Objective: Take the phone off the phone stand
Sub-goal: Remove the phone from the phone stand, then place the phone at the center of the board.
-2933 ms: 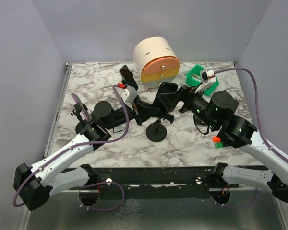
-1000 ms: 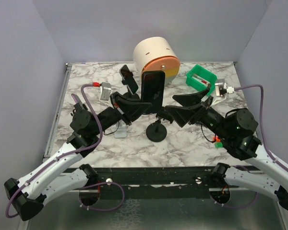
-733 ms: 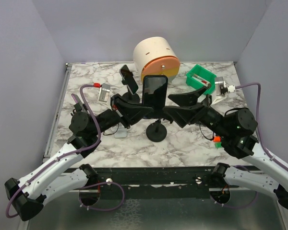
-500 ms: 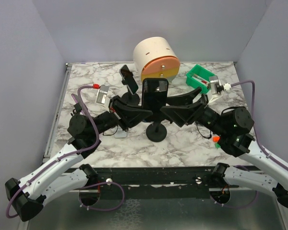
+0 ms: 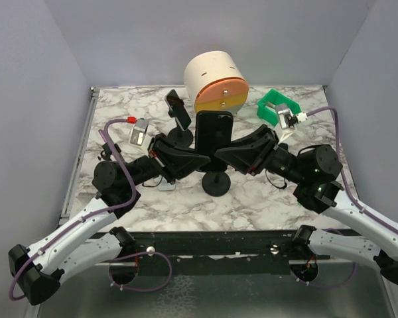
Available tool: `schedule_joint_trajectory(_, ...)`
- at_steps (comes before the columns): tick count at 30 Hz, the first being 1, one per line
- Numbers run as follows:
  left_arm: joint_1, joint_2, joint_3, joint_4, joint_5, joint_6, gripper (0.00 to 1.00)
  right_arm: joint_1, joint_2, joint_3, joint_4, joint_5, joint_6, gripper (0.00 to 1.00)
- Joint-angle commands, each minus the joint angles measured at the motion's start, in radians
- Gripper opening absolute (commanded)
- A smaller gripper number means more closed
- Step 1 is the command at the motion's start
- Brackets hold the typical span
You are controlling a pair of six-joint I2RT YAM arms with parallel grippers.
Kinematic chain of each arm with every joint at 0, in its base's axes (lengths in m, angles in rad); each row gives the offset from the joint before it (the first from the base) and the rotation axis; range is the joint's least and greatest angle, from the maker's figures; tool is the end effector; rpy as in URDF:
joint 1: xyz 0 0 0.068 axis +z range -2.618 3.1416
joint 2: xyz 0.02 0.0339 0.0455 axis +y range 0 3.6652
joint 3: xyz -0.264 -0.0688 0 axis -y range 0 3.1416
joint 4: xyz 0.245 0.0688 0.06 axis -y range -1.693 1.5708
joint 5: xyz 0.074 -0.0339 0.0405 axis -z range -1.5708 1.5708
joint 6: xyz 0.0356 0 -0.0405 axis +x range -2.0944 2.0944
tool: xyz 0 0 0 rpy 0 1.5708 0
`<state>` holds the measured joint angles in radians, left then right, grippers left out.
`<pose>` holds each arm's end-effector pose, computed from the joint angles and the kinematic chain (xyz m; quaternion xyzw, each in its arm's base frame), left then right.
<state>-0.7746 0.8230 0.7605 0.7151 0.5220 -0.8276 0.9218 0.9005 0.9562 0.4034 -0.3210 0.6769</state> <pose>0.1106 -0.1330 0.4153 0.2199 0.4341 -0.7015 0.5206 0.1082 0.1613 0.4417 -0.1984 0.5004 0.6599 0.5241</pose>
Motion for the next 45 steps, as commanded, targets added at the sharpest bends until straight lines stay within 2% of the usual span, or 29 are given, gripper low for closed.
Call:
schedule_joint_trajectory(1, -0.006, 0.002, 0.005, 0.092, 0.02, -0.007, 0.0, 0.003, -0.02, -0.005, 0.011, -0.015, 0.001, 0.25)
schedule_joint_trajectory(4, -0.006, -0.007, -0.012, 0.092, 0.004, 0.01, 0.0, 0.002, -0.051, -0.016, 0.005, 0.016, -0.027, 0.15)
schedule_joint_trajectory(5, -0.007, -0.012, -0.02, 0.092, -0.003, 0.019, 0.06, 0.003, -0.06, -0.016, 0.001, 0.022, -0.036, 0.13)
schedule_joint_trajectory(6, -0.006, -0.018, -0.028, 0.092, -0.01, 0.034, 0.27, 0.003, -0.07, -0.016, -0.006, 0.032, -0.048, 0.11)
schedule_joint_trajectory(8, -0.006, -0.031, -0.046, 0.09, -0.03, 0.061, 0.57, 0.003, -0.091, -0.011, -0.028, 0.06, -0.077, 0.1)
schedule_joint_trajectory(10, -0.006, -0.06, -0.076, 0.086, -0.08, 0.085, 0.91, 0.003, -0.118, -0.003, -0.077, 0.115, -0.126, 0.1)
schedule_joint_trajectory(11, -0.006, -0.08, -0.095, 0.084, -0.114, 0.102, 0.98, 0.002, -0.132, 0.002, -0.106, 0.157, -0.162, 0.09)
schedule_joint_trajectory(14, -0.006, -0.169, -0.138, 0.009, -0.236, 0.21, 0.99, 0.003, -0.162, 0.042, -0.254, 0.372, -0.274, 0.1)
schedule_joint_trajectory(15, -0.006, -0.199, -0.141, -0.032, -0.29, 0.252, 0.99, 0.003, -0.157, 0.067, -0.309, 0.495, -0.31, 0.09)
schedule_joint_trajectory(19, -0.006, -0.275, -0.121, -0.223, -0.522, 0.451, 0.99, 0.003, -0.056, 0.16, -0.554, 0.855, -0.458, 0.08)
schedule_joint_trajectory(21, -0.006, -0.296, -0.111, -0.291, -0.617, 0.539, 0.99, 0.001, -0.012, 0.15, -0.571, 0.922, -0.518, 0.09)
schedule_joint_trajectory(25, -0.006, -0.33, -0.131, -0.328, -0.726, 0.676, 0.99, -0.035, 0.004, 0.087, -0.521, 0.977, -0.524, 0.08)
schedule_joint_trajectory(28, -0.006, -0.345, -0.154, -0.329, -0.771, 0.729, 0.99, -0.184, 0.042, 0.083, -0.56, 0.908, -0.461, 0.08)
schedule_joint_trajectory(32, -0.006, -0.363, -0.183, -0.329, -0.797, 0.739, 0.99, -0.454, 0.096, 0.054, -0.596, 0.691, -0.336, 0.08)
schedule_joint_trajectory(35, -0.006, -0.366, -0.201, -0.329, -0.8, 0.735, 0.99, -0.578, 0.141, -0.018, -0.563, 0.557, -0.274, 0.08)
schedule_joint_trajectory(40, -0.007, -0.376, -0.248, -0.33, -0.797, 0.711, 0.99, -0.685, 0.241, -0.125, -0.474, 0.341, -0.123, 0.08)
schedule_joint_trajectory(45, -0.006, -0.397, -0.275, -0.337, -0.747, 0.685, 0.99, -0.7, 0.384, -0.163, -0.361, 0.217, -0.067, 0.08)
